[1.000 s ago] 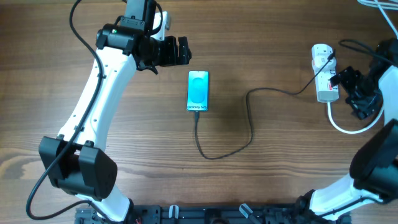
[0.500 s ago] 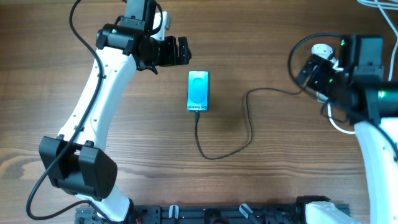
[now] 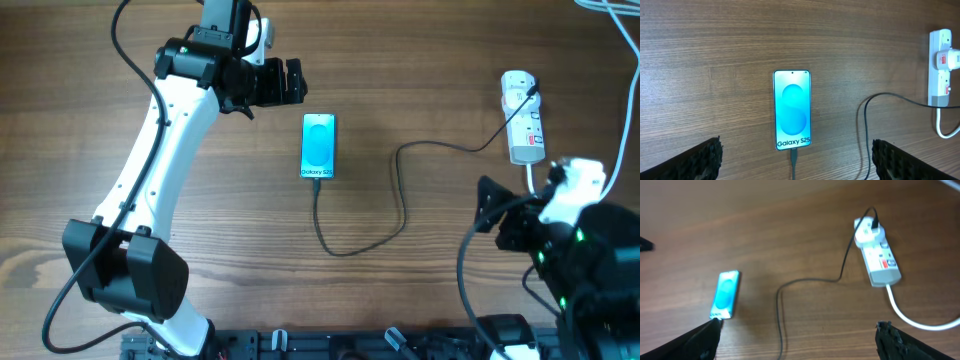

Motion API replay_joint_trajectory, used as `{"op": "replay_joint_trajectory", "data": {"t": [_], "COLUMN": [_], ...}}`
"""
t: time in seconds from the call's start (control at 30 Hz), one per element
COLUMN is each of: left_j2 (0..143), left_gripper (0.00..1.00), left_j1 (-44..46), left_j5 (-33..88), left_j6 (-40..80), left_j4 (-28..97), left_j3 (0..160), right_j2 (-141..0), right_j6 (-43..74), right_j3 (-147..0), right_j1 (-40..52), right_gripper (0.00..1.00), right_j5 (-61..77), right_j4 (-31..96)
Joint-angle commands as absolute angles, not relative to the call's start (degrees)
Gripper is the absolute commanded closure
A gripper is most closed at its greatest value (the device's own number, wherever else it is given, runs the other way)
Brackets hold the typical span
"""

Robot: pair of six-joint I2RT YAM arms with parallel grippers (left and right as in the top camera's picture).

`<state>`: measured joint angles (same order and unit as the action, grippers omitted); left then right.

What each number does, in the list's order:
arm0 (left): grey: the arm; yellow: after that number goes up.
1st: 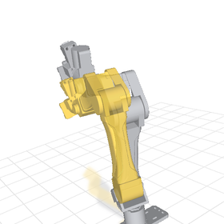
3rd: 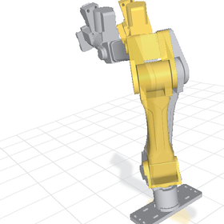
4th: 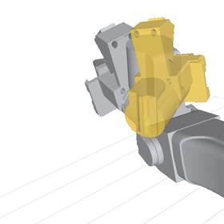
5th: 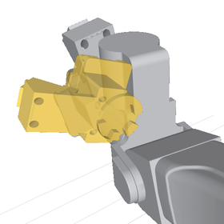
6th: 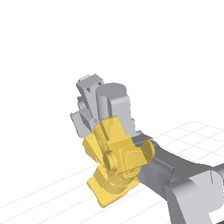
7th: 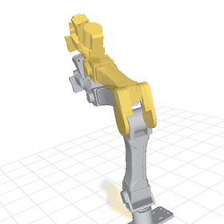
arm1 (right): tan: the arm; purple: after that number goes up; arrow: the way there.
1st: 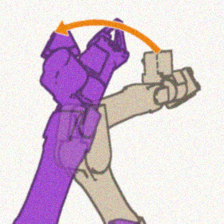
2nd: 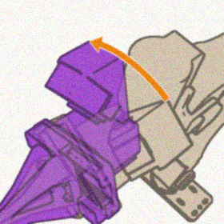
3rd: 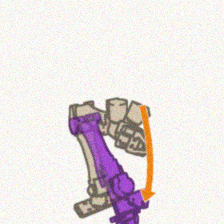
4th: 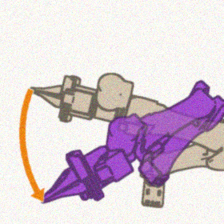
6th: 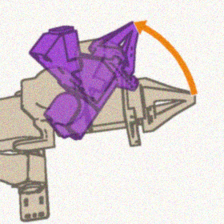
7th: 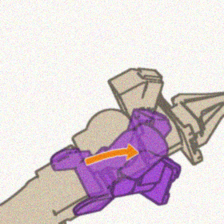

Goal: Plug charger to phone and switch on socket

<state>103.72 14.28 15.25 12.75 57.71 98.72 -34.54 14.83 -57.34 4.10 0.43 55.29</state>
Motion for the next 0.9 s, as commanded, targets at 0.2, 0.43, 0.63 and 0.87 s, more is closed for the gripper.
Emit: {"op": "replay_joint_trajectory", "data": {"t": [0.2, 0.43, 0.63, 0.87], "left_j2": [104.2, 104.2, 104.2, 104.2], "left_gripper": [0.00, 0.00, 0.00, 0.00], "left_j1": [14.1, 14.1, 14.1, 14.1], "left_j5": [14.9, 14.9, 14.9, 14.9], "left_j6": [12.9, 12.9, 12.9, 12.9], "left_j4": [57.7, 57.7, 57.7, 57.7], "left_j3": [98.6, 98.6, 98.6, 98.6], "right_j2": [-33.3, -33.3, -33.3, -31.5], "right_j6": [13.9, 12.0, 12.1, -1.6], "right_j3": [-56.8, -56.8, -56.7, -49.5], "right_j1": [4.3, 4.3, 4.3, 4.3], "right_gripper": [0.00, 0.00, 0.00, 0.00], "right_j5": [1.8, 0.1, 1.5, 11.8], "right_j4": [55.4, 57.2, 57.8, 46.8]}}
